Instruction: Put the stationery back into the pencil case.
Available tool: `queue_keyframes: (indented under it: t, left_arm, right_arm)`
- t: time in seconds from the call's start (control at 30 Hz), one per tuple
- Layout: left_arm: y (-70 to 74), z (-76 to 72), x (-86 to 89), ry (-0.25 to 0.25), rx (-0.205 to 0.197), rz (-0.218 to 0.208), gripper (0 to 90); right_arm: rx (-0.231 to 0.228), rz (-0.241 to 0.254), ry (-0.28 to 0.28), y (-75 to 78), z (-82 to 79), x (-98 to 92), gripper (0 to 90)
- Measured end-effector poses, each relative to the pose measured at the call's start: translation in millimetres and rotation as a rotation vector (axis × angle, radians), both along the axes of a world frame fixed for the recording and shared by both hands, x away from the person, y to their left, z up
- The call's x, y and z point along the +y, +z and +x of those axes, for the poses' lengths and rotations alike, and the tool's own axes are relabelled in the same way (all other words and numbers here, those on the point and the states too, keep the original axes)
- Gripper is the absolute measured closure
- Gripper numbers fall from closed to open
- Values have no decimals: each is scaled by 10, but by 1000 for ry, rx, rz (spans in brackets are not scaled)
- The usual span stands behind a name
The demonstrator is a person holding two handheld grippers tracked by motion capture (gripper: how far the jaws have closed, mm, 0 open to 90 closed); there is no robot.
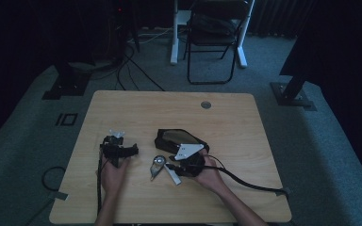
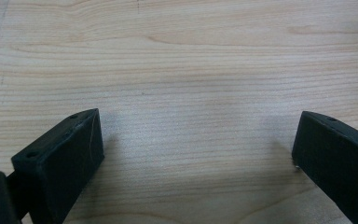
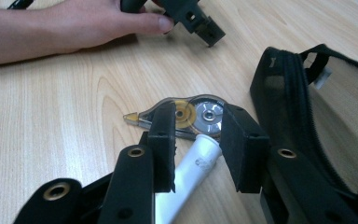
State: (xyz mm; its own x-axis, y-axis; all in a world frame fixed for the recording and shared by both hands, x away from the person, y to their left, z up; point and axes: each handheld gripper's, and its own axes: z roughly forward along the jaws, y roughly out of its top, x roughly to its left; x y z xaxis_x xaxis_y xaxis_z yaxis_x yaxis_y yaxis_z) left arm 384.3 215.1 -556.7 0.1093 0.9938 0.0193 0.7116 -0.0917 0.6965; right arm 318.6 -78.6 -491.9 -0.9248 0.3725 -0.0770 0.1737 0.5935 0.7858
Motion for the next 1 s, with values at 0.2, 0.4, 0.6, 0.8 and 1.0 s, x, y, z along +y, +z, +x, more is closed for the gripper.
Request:
queue_keyframes:
  t: [0.2, 0.4, 0.6, 0.8, 1.0]
  left_arm:
    - [0, 0, 0, 0, 0, 0, 22]
    - [0, 0, 0, 0, 0, 0, 22]
    - [0, 0, 0, 0, 0, 0, 22]
    - [0, 0, 0, 0, 0, 0, 22]
    - [0, -2, 0, 0, 0, 0, 22]
  right_arm:
    - [-3, -1, -3, -36, -58, 20, 656]
    - [2, -15, -11, -78, -95, 32, 652]
    - [10, -30, -17, -128, -121, 47, 640]
    - [16, -50, -11, -185, -160, 63, 631]
    - [30, -56, -24, -255, -185, 83, 627]
